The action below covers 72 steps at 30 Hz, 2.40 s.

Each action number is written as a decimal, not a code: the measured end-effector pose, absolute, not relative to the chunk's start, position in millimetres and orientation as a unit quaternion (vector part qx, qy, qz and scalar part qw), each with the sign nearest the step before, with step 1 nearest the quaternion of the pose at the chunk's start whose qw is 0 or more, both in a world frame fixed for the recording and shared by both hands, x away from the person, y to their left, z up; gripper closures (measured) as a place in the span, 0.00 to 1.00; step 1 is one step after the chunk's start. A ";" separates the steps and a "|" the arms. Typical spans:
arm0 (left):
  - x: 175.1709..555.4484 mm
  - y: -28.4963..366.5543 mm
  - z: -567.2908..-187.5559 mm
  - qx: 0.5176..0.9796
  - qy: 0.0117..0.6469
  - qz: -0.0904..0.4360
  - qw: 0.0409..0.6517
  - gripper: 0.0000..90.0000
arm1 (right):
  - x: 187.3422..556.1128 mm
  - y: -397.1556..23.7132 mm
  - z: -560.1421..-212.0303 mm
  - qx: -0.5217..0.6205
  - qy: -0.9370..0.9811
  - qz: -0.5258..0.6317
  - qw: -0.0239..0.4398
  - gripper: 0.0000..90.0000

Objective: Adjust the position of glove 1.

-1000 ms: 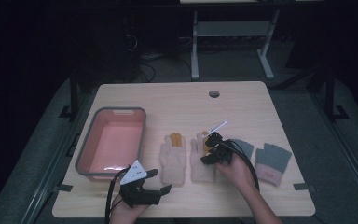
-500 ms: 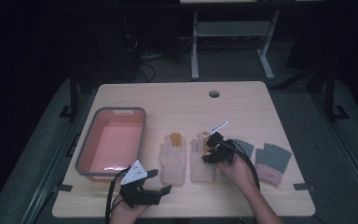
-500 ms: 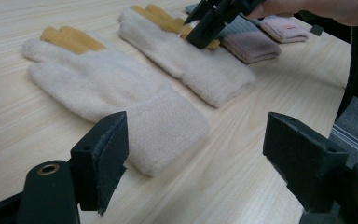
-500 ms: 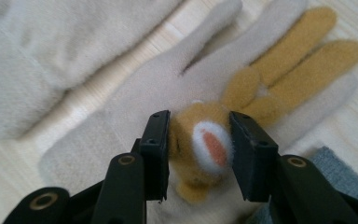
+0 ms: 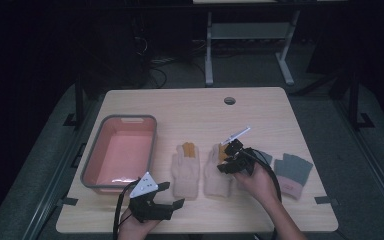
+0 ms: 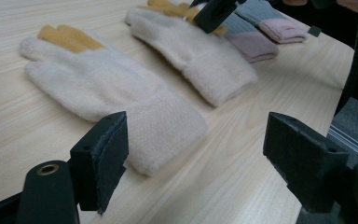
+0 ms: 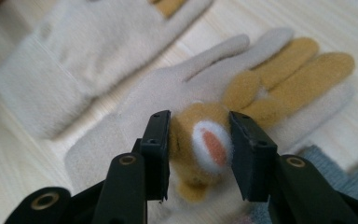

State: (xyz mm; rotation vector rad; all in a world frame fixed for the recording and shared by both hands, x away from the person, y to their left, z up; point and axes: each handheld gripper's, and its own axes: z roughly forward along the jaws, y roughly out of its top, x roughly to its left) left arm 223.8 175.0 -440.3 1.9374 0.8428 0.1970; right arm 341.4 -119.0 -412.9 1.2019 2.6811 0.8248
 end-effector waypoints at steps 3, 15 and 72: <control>224.0 176.0 -439.6 0.795 0.348 0.083 0.490 0.25 | 340.5 -117.6 -404.8 0.388 0.878 0.276 0.047 0.67; 223.7 177.4 -438.4 0.793 0.350 0.085 0.492 0.24 | 337.6 -105.4 -381.1 0.367 0.884 0.284 0.058 0.67; 222.3 177.5 -436.1 0.793 0.344 0.094 0.494 0.24 | 358.7 -17.2 -411.0 0.316 0.911 0.264 0.026 0.50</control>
